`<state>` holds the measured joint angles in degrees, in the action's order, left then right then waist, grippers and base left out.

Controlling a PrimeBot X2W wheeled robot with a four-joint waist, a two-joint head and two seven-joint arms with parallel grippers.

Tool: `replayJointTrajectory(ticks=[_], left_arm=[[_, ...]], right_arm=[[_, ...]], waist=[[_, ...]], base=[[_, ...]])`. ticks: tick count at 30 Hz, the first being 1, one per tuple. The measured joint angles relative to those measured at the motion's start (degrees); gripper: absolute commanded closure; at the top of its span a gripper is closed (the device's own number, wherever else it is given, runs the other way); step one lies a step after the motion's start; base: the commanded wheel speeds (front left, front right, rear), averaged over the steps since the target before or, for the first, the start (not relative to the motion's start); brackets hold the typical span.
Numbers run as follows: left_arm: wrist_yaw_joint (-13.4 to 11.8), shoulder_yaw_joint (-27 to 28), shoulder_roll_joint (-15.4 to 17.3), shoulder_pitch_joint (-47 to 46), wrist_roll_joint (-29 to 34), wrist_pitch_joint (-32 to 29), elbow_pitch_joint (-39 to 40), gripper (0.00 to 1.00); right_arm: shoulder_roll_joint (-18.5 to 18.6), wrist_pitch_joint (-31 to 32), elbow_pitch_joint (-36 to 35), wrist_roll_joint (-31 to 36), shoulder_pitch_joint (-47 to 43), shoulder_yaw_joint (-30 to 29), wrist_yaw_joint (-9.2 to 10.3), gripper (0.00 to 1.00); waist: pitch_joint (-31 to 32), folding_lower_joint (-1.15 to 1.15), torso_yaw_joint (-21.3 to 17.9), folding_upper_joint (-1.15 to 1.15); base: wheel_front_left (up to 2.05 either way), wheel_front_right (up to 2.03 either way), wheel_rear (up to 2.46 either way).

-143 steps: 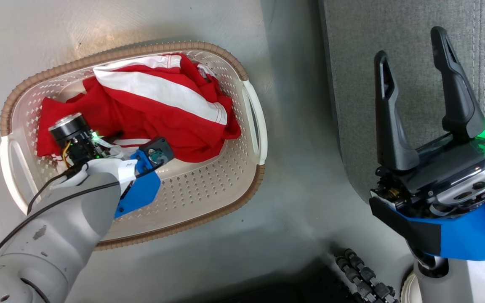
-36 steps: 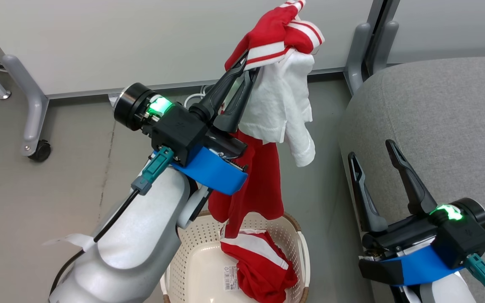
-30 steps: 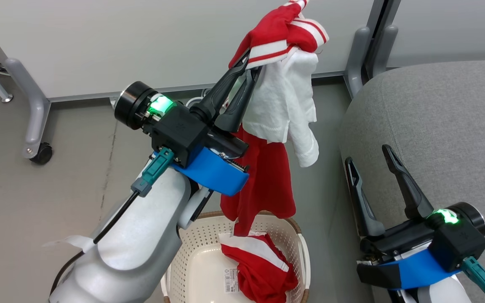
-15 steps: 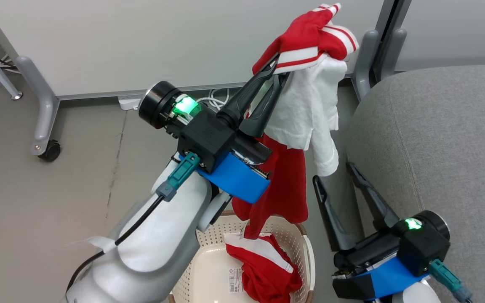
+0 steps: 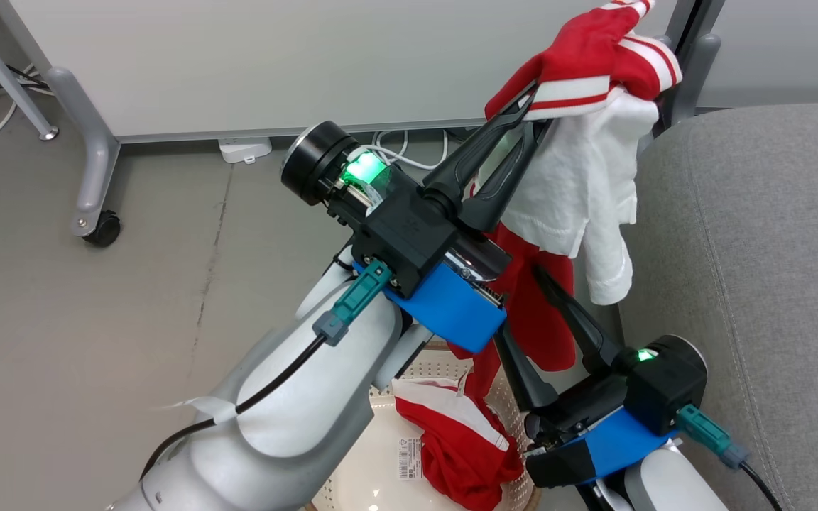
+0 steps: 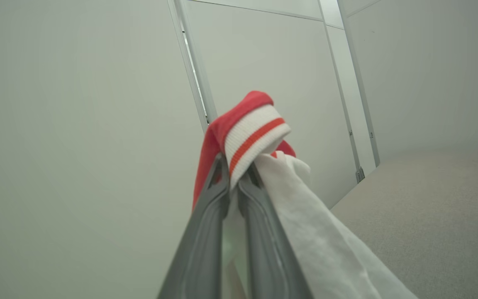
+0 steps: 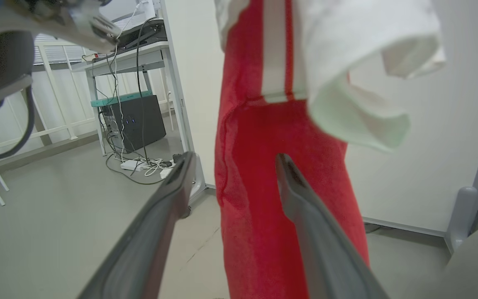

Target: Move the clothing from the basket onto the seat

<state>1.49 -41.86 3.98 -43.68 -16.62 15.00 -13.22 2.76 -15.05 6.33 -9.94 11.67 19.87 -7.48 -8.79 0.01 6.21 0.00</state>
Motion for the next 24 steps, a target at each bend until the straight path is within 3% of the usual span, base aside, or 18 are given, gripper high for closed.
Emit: replayJointTrajectory(ticks=[19, 20, 21, 22, 24], left_arm=[[-3.2, -3.2, -1.0, -0.9, -1.0, 0.0, 1.4, 1.00], [-3.2, -3.3, -1.0, -0.9, -1.1, 0.0, 1.3, 1.00], [-3.3, -3.3, -1.0, -0.9, -1.1, 0.0, 1.2, 1.00], [-3.4, -3.3, -1.0, -0.9, -1.2, 0.0, 1.2, 1.00], [-3.5, -3.3, -1.0, -0.9, -1.5, 0.0, 1.1, 1.00]], right_arm=[[0.0, 0.0, 7.0, -0.3, 9.8, -1.9, 0.00, 0.00], [0.0, 0.0, 7.0, -0.3, 10.1, -2.0, 0.00, 0.24], [0.0, 0.0, 7.0, -0.3, 10.3, -2.1, 0.00, 0.68], [0.0, 0.0, 7.0, -0.4, 10.4, -2.2, 0.00, 1.00], [0.0, 0.0, 7.1, -0.4, 10.4, -2.1, 0.00, 1.00]], waist=[[-2.7, 0.00, 1.7, 0.00], [-2.8, 0.00, 1.7, 0.00], [-2.8, 0.00, 1.8, 0.00], [-2.7, 0.00, 1.8, 0.00], [-2.7, 0.00, 1.8, 0.00]], base=[[0.00, 0.00, 0.00], [0.00, 0.00, 0.00], [0.00, 0.00, 0.00], [0.00, 0.00, 0.00], [0.00, 0.00, 0.00]])
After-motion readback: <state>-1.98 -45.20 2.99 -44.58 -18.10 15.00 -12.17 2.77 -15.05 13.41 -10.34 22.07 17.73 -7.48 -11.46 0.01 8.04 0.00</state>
